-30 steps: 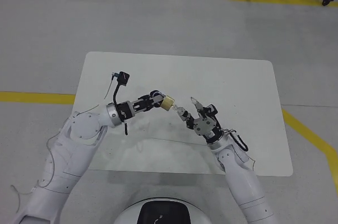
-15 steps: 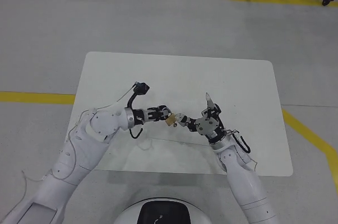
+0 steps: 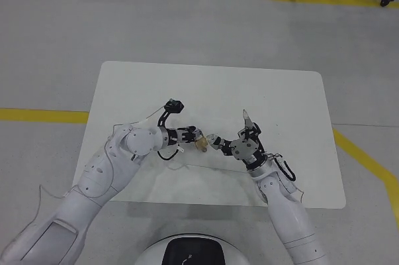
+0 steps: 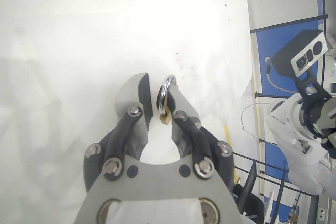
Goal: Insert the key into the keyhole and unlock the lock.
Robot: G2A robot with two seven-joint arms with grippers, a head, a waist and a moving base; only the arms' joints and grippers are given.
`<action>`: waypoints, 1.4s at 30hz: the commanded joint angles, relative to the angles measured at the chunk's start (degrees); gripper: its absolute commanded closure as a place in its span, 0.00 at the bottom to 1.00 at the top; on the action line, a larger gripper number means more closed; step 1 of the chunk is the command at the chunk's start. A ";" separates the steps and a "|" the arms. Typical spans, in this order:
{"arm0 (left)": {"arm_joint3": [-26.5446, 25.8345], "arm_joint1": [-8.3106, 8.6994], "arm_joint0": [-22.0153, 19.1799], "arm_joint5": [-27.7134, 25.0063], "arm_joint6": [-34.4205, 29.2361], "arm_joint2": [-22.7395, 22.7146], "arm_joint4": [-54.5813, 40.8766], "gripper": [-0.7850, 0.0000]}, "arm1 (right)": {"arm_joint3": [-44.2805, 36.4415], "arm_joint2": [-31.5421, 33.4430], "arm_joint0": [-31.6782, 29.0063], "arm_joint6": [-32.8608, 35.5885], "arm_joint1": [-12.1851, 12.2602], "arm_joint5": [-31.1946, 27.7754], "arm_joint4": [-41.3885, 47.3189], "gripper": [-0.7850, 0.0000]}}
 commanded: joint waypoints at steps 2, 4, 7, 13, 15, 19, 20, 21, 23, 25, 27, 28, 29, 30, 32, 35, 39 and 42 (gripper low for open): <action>-1.44 0.72 0.55 1.99 2.39 -2.37 2.58 0.00 | 0.00 0.00 0.00 0.00 0.00 0.00 0.00 0.00; -3.57 1.39 1.87 2.27 3.82 -4.99 2.51 0.00 | 0.00 0.00 0.00 0.00 0.00 0.00 0.00 0.00; -8.60 2.62 5.40 2.22 6.00 -9.55 2.67 0.00 | 0.00 0.00 0.00 0.00 0.00 0.00 0.00 0.00; -22.01 4.88 16.66 0.69 12.53 -19.63 2.70 0.00 | 0.00 0.00 0.00 0.00 0.00 0.00 0.00 0.00; -25.14 5.33 19.90 0.88 14.78 -21.96 3.88 0.00 | -0.42 0.06 0.17 -0.27 0.07 -0.72 -1.81 0.00; -30.27 6.17 26.90 2.86 20.02 -27.45 6.85 0.00 | -3.22 1.77 -0.36 0.50 0.76 -6.95 -13.59 0.00; -30.76 6.28 28.05 2.98 21.03 -28.61 6.63 0.00 | -3.99 2.42 -0.49 0.20 0.90 -7.47 -14.86 0.00; -30.85 6.38 28.93 3.01 21.61 -29.69 6.15 0.00 | -4.79 3.47 -0.49 -0.38 1.07 -8.54 -16.75 0.00; -30.60 6.58 29.84 3.70 22.39 -31.45 6.81 0.00 | -6.41 5.70 -0.55 -1.95 1.48 -12.35 -23.24 0.00; -30.77 6.68 30.22 4.49 22.99 -32.20 7.86 0.00 | -7.88 7.86 -0.54 -3.89 1.86 -17.29 -31.17 0.00; -30.86 6.69 30.37 5.18 23.69 -32.58 8.39 0.00 | -8.82 10.70 -0.21 -7.66 2.09 -24.75 -38.87 0.00; -30.90 6.68 30.40 5.59 24.21 -32.65 8.77 0.00 | -9.01 12.07 0.12 -10.04 2.19 -28.43 -44.01 0.00; -30.90 6.63 30.41 5.90 24.74 -32.60 8.75 0.00 | -8.89 13.37 0.44 -12.99 2.23 -31.54 -49.01 0.00; -30.80 6.59 30.36 6.13 25.09 -32.51 8.74 0.00 | -8.73 14.22 0.69 -16.00 2.22 -33.07 -52.83 0.00; -30.28 6.51 30.01 6.94 25.63 -32.08 9.52 0.00 | -9.23 15.44 1.22 -20.65 2.16 -33.95 -57.70 0.00; -29.48 6.42 29.29 8.39 25.65 -31.23 11.01 0.00 | -9.54 18.18 1.88 -26.68 2.30 -34.00 -68.68 0.00; -29.48 6.42 29.29 8.39 25.65 -31.23 11.01 0.00 | -9.00 19.61 2.29 -30.92 2.48 -34.15 -80.07 0.00; -29.48 6.42 29.29 8.39 25.65 -31.23 11.01 0.00 | -8.37 22.20 2.33 -34.84 2.73 -35.34 -86.72 0.00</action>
